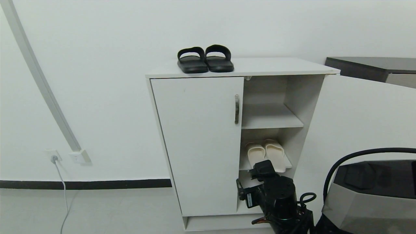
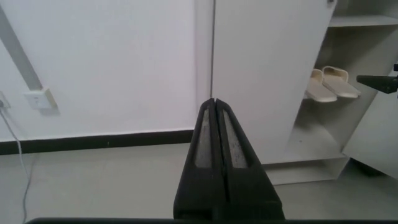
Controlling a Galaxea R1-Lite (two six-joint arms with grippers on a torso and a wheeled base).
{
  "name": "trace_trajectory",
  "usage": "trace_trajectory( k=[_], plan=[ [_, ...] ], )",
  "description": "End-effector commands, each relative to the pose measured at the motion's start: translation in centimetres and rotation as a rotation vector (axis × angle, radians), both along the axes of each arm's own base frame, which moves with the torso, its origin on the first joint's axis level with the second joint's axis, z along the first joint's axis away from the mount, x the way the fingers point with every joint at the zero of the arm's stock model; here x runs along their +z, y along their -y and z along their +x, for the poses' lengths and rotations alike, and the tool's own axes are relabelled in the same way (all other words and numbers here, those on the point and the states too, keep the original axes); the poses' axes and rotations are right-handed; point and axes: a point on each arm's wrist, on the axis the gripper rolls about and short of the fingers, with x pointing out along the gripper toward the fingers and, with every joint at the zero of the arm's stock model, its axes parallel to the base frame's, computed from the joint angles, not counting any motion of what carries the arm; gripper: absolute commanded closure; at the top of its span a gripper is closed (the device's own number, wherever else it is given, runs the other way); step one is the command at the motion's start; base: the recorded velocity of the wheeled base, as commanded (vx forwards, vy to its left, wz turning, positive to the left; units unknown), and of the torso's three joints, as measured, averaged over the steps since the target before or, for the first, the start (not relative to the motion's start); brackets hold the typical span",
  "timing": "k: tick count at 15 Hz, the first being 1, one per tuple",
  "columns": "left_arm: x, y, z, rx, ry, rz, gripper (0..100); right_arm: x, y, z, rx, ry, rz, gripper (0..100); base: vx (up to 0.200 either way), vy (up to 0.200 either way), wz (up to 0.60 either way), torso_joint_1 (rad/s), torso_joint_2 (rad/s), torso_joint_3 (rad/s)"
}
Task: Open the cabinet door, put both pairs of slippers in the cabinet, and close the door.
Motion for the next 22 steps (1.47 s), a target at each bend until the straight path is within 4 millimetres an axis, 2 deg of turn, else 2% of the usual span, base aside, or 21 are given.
trace_trajectory(
  k=[1, 8, 13, 22],
  plan=[
    [0.0, 0.0, 0.0, 0.000, -0.002, 0.000, 100, -0.1, 0.0, 0.0, -0.001, -0.002, -0.002, 0, 0.000, 0.200, 0.00, -0.007, 0.00, 0.002],
    [0.0, 0.0, 0.0, 0.000, -0.002, -0.001, 100, -0.2, 0.1, 0.1, -0.005, -0.003, -0.005, 0, 0.000, 0.200, 0.00, 0.002, 0.00, 0.003],
    [0.0, 0.0, 0.0, 0.002, -0.001, -0.001, 100, 0.1, 1.0, 0.5, -0.024, 0.035, 0.000, 0, 0.000, 0.000, 0.00, 0.000, 0.00, 0.000],
    [0.0, 0.0, 0.0, 0.003, -0.002, -0.001, 100, -0.2, 1.2, 0.6, -0.027, 0.032, -0.009, 0, 0.000, 0.000, 0.00, 0.000, 0.00, 0.000]
  ],
)
